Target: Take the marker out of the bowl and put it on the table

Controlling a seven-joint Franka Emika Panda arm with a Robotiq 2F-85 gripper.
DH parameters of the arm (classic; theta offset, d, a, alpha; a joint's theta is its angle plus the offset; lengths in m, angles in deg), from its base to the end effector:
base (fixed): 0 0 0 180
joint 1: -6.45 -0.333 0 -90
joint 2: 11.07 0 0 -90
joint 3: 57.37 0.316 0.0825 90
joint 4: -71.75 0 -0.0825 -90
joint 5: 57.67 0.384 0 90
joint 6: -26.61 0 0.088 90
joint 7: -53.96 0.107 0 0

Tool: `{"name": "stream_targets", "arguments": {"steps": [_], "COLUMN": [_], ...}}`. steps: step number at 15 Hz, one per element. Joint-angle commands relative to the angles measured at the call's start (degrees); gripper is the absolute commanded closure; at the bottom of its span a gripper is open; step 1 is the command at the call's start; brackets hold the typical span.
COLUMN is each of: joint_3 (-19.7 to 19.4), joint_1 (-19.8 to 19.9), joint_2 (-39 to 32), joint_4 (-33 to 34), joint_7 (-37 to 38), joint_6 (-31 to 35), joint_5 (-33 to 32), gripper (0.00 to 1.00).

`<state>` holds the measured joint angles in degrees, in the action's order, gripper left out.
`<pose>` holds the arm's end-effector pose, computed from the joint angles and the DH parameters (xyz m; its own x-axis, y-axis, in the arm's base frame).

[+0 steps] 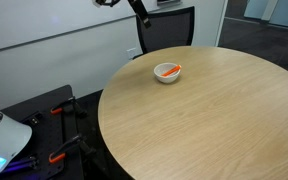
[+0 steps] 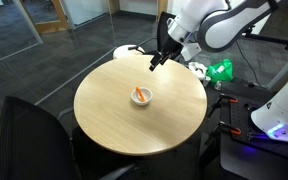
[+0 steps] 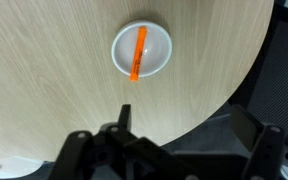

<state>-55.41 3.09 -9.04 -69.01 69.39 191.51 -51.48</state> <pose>0.5108 0.0414 0.3601 0.8697 -0.2850 0.4031 -0.2281 -0.9561 -0.1838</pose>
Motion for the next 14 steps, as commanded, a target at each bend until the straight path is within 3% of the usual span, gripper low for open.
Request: {"name": "stream_targets", "arguments": {"steps": [1,12,14], "joint_3": [-0.19,-3.0,-0.77], "joint_1": [0.17,-2.91,-1.23], "joint_2": [-8.57,-24.32,-26.26], "joint_4": [6.99,17.58,18.88], "joint_7": [7.24,9.89,7.29], "joint_6": [-0.77,-4.11,-5.33], "joint_5": [-4.33,-0.96,2.16], "gripper": [0.0,0.0,0.0]}}
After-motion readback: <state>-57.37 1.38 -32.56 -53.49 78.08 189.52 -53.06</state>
